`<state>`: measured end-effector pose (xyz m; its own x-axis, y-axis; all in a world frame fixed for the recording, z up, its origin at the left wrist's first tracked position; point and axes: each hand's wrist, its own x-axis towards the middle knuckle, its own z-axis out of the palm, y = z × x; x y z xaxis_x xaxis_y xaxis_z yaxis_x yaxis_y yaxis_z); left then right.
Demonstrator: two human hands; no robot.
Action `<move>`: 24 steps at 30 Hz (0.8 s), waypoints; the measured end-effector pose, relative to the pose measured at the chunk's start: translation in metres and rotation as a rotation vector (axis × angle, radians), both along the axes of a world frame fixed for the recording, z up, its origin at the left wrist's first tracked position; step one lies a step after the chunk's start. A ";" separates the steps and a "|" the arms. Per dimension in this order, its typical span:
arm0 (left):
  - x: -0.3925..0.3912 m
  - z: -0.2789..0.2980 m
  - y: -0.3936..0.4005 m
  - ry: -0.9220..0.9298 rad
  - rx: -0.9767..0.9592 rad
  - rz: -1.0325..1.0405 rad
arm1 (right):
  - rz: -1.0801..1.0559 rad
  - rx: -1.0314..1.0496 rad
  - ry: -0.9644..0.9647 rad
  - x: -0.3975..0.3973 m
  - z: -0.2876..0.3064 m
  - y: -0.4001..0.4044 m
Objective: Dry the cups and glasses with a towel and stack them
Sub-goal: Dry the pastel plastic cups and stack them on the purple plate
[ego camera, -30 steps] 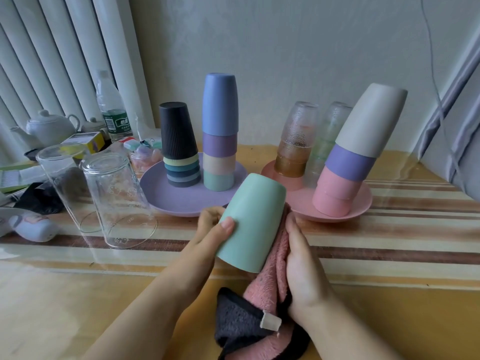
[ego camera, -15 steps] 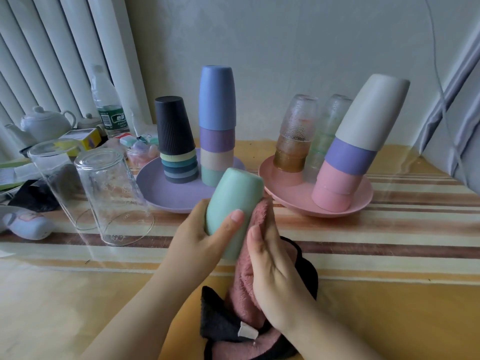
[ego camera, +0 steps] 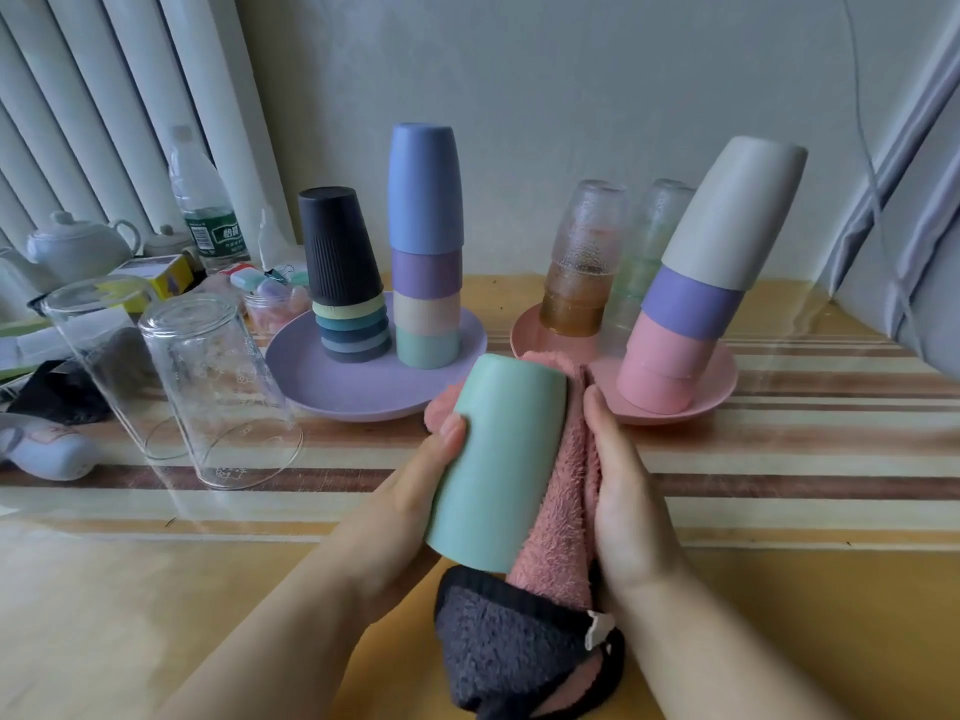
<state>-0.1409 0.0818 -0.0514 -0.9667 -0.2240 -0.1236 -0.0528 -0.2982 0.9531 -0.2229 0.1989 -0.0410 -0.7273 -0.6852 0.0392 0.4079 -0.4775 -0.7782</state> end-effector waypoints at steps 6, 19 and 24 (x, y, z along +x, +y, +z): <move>-0.012 0.002 -0.004 0.038 -0.121 0.211 | 0.026 0.037 -0.052 0.002 -0.008 -0.005; -0.009 -0.005 0.000 0.140 -0.806 0.345 | -0.244 0.593 0.474 0.011 -0.018 -0.004; -0.001 0.009 -0.007 0.042 -0.475 -0.023 | -0.325 0.400 0.485 0.002 -0.001 0.006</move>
